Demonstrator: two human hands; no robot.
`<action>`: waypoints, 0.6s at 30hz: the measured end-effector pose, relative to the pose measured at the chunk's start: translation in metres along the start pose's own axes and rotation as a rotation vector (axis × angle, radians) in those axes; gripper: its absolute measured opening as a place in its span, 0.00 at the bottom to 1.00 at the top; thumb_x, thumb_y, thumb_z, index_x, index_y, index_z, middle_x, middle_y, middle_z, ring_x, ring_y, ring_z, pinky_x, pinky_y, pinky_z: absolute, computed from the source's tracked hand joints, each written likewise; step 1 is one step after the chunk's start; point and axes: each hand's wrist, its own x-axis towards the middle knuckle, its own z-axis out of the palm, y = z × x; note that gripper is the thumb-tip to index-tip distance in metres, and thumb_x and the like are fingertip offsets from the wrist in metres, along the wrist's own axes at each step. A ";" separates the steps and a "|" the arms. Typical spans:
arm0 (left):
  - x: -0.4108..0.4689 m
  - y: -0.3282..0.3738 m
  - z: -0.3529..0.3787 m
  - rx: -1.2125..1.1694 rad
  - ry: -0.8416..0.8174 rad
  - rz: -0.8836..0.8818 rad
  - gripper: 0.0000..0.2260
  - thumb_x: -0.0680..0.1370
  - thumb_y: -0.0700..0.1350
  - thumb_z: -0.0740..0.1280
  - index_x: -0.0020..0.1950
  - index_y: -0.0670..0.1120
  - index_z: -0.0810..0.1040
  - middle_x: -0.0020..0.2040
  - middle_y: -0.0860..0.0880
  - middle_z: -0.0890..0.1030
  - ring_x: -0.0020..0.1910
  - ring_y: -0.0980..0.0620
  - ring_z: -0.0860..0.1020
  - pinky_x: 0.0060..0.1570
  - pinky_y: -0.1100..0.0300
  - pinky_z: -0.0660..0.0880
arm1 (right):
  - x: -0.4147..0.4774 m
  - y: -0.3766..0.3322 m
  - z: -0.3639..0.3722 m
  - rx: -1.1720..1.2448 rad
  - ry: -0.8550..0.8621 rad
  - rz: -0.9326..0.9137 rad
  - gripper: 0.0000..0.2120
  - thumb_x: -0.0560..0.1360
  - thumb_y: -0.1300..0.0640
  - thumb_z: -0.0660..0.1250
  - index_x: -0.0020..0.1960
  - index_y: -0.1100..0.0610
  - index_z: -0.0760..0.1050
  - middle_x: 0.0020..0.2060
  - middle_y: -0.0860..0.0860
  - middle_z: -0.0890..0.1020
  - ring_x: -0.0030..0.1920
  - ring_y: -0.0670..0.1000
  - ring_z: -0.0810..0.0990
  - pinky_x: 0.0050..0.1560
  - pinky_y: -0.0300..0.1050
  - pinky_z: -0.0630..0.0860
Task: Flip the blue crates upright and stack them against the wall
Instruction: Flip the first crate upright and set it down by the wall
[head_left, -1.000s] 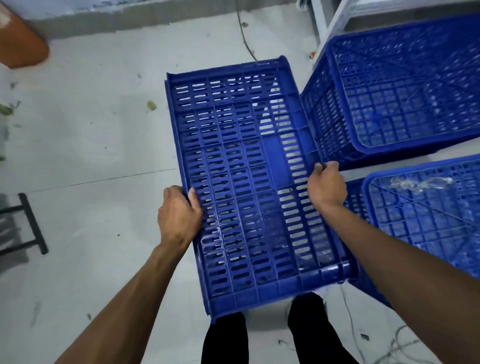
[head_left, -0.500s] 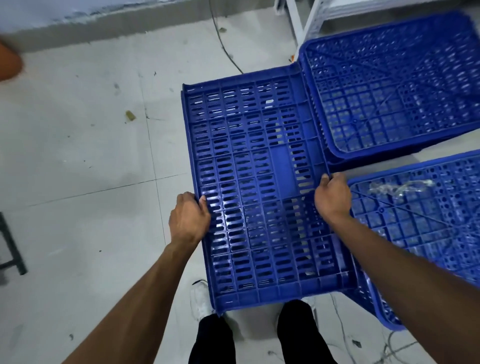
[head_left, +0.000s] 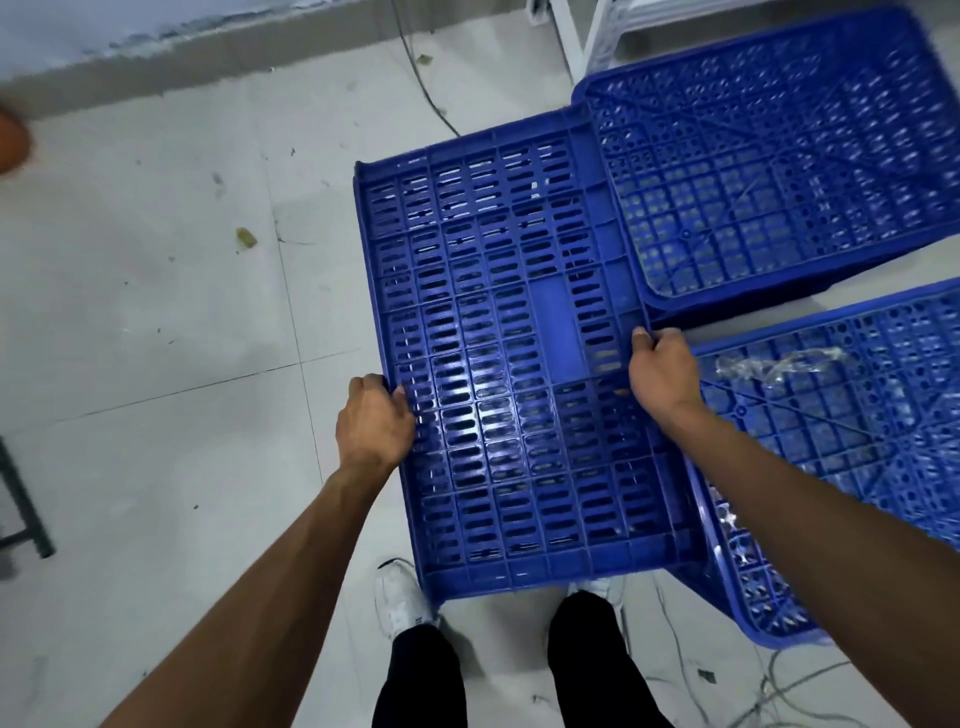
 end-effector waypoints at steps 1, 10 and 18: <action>-0.002 0.003 -0.002 -0.015 -0.010 -0.003 0.15 0.82 0.47 0.60 0.66 0.40 0.71 0.63 0.41 0.73 0.53 0.39 0.78 0.52 0.48 0.73 | -0.002 -0.003 -0.001 0.001 0.000 -0.012 0.16 0.84 0.48 0.53 0.60 0.60 0.68 0.34 0.53 0.72 0.31 0.54 0.71 0.27 0.46 0.67; -0.013 0.018 -0.035 -0.026 0.177 0.345 0.12 0.78 0.43 0.63 0.60 0.45 0.79 0.58 0.47 0.77 0.58 0.47 0.75 0.61 0.50 0.73 | -0.046 -0.047 0.018 -0.043 -0.078 -0.260 0.13 0.82 0.48 0.59 0.51 0.58 0.69 0.36 0.52 0.76 0.34 0.54 0.75 0.32 0.49 0.71; -0.020 0.030 -0.064 -0.302 0.132 0.374 0.08 0.80 0.49 0.62 0.49 0.50 0.80 0.41 0.54 0.83 0.39 0.52 0.79 0.44 0.55 0.76 | -0.091 -0.089 0.069 -0.104 -0.162 -0.418 0.15 0.77 0.46 0.64 0.43 0.58 0.69 0.33 0.55 0.75 0.32 0.56 0.73 0.38 0.54 0.73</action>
